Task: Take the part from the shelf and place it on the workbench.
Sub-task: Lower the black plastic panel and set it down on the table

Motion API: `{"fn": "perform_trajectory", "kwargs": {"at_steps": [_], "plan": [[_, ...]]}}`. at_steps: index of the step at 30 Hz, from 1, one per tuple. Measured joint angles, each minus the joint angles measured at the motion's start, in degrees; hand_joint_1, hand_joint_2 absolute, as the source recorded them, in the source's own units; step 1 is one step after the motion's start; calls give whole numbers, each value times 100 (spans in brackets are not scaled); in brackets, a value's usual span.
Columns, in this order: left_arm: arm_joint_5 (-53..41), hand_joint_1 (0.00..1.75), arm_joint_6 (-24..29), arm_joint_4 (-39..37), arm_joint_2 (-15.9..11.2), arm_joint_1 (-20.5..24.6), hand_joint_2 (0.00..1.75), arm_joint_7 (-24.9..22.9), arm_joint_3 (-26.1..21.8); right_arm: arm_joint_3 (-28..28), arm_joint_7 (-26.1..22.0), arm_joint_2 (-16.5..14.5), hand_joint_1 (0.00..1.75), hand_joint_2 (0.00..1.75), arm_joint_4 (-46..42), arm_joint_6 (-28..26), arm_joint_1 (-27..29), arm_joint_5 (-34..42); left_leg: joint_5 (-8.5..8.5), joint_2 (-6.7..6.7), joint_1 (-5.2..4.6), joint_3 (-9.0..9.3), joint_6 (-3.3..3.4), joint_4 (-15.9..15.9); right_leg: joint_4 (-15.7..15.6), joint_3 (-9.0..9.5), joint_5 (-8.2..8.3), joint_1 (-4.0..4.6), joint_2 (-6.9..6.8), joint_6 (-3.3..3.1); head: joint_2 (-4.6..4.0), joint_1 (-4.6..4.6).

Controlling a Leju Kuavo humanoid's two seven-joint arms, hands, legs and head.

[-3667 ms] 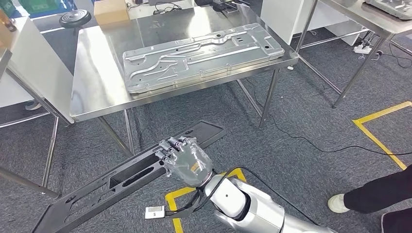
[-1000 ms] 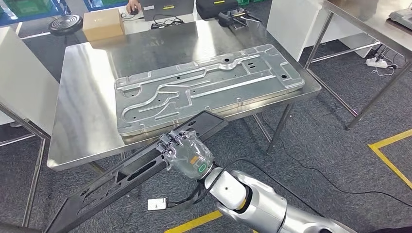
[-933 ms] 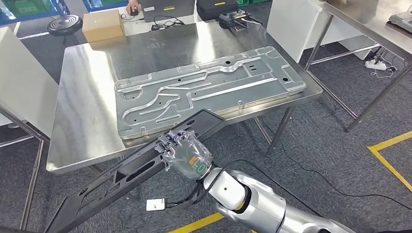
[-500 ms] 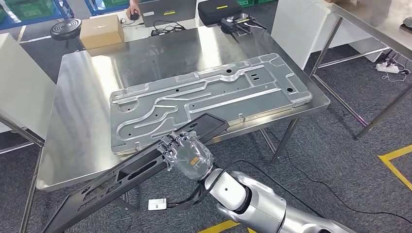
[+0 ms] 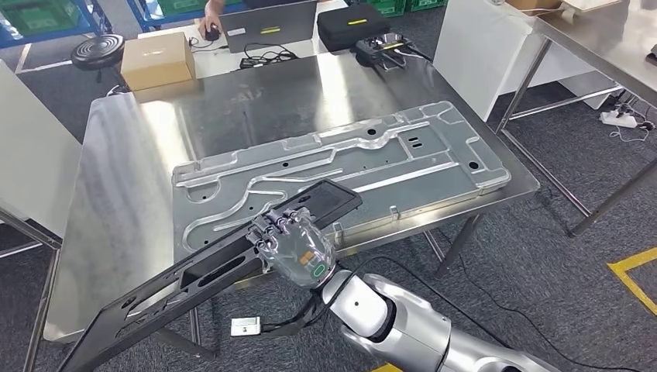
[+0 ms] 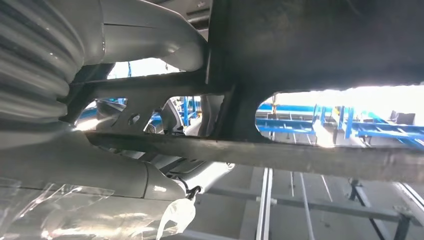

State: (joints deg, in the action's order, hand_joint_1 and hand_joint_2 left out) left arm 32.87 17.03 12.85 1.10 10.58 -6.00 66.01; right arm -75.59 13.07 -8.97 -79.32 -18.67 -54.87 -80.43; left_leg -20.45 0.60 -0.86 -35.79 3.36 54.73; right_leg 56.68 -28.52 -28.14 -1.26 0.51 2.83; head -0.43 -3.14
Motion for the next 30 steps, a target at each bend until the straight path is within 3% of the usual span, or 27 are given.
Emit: {"fn": "perform_trajectory", "kwargs": {"at_steps": [2, 5, 6, 7, 8, 10, 12, 15, 17, 20, 21, 22, 23, 25, 27, 28, 30], "plan": [[-1, 0, 2, 0, -5, 8, 175, -4, -1, 3, 0, -18, 175, 175, 8, -26, -4, 0, -53, 4, 10, 135, 85, -23, 457, -192, -61, 1, -14, 26, 0, 2], [-2, 0, 1, 0, -8, 11, 175, -8, -2, 5, -1, -23, 175, 175, 36, -58, 16, 1, -196, 10, -12, 281, 172, -26, 1503, -895, -458, 19, -20, 41, -1, 2], [-1, 0, 0, 0, -8, 3, 175, -8, -1, 5, -2, -23, 175, 175, 49, -60, 28, 2, -247, 19, -22, 335, 181, -26, 1642, -1064, -547, 28, -20, 42, -1, 2], [-1, 0, -1, 0, -8, -4, 175, -9, -1, 5, -3, -22, 175, 175, 60, -60, 38, 2, -302, 31, -33, 403, 183, -26, 1577, -1137, -516, 37, -20, 34, -1, 2], [-1, 0, -1, 0, -8, -7, 175, -9, 0, 5, -4, -23, 175, 175, 67, -61, 43, 2, -361, 43, -43, 482, 180, -26, 1309, -1107, -347, 47, -20, 13, -1, 2], [-3, 0, -1, 1, -7, -1, 175, -8, 0, 5, -7, -22, 175, 175, 77, -63, 44, 4, -491, 61, -65, 642, 161, -20, 470, -887, 243, 80, -16, -60, -1, 1], [-6, 0, -3, 1, -5, 7, 175, -13, -1, 12, 1, -29, 175, 175, 90, -76, 39, 10, -593, 73, -85, 726, 127, -31, -47, -731, 587, 110, -16, -113, -1, -1], [-14, 0, -5, 1, -12, 10, 175, -31, 0, 45, 33, -54, 175, 175, 110, -97, 34, 13, -653, 72, -98, 751, 65, 48, -139, -653, 574, 92, -18, -176, -1, -1], [-20, 0, -4, 2, -18, 18, 175, -34, 0, 66, 60, -66, 175, 175, 122, -104, 25, 8, -693, 54, -74, 557, -6, 436, -166, -563, 523, 51, -22, -224, -1, -3], [-19, 0, -4, 2, -16, 13, 175, -39, -1, 92, 103, -76, 175, 175, 145, -117, 22, 3, -1021, 35, 54, -167, -158, 1498, -178, -435, 401, 26, -22, -233, -1, -6], [-15, 0, -3, 2, -17, 9, 175, -40, -1, 104, 121, -70, 175, 175, 157, -120, 30, 2, -1125, 31, 92, -355, -196, 1691, -178, -375, 348, 14, -20, -218, -1, -6], [-11, 0, -3, 2, -17, 8, 175, -41, -2, 116, 138, -63, 175, 175, 172, -122, 37, 1, -1140, 25, 121, -444, -229, 1685, -178, -303, 290, -2, -18, -198, -1, -7], [-8, 0, -2, 2, -18, 7, 175, -41, -2, 127, 151, -56, 175, 175, 183, -123, 42, -1, -1028, 15, 145, -436, -260, 1479, -178, -219, 230, -21, -17, -175, -1, -6], [-8, 0, -3, 2, -18, -8, 175, -43, -2, 150, 176, -47, 175, 175, 197, -122, 42, -10, -455, -21, 182, -247, -305, 688, -185, -50, 105, -52, -15, -115, -1, -7], [-8, 0, -4, 1, -19, -31, 175, -50, -2, 183, 209, -38, 175, 175, 209, -128, 38, -28, -68, -51, 158, -92, -269, 141, -211, 68, -1, -63, 0, -31, -1, -7], [-8, 0, -5, 1, -20, -37, 175, -54, -2, 205, 231, -31, 175, 175, 216, -133, 39, -35, -11, -55, 134, -57, -220, 44, -212, 106, -21, -63, 5, 19, -1, -5], [-13, 0, -7, 0, -23, -33, 175, -57, -2, 255, 271, -21, 175, 175, 221, -142, 38, -45, -59, -36, 104, 34, -104, 28, -173, 157, -22, -70, 0, 102, -1, -2]]}}
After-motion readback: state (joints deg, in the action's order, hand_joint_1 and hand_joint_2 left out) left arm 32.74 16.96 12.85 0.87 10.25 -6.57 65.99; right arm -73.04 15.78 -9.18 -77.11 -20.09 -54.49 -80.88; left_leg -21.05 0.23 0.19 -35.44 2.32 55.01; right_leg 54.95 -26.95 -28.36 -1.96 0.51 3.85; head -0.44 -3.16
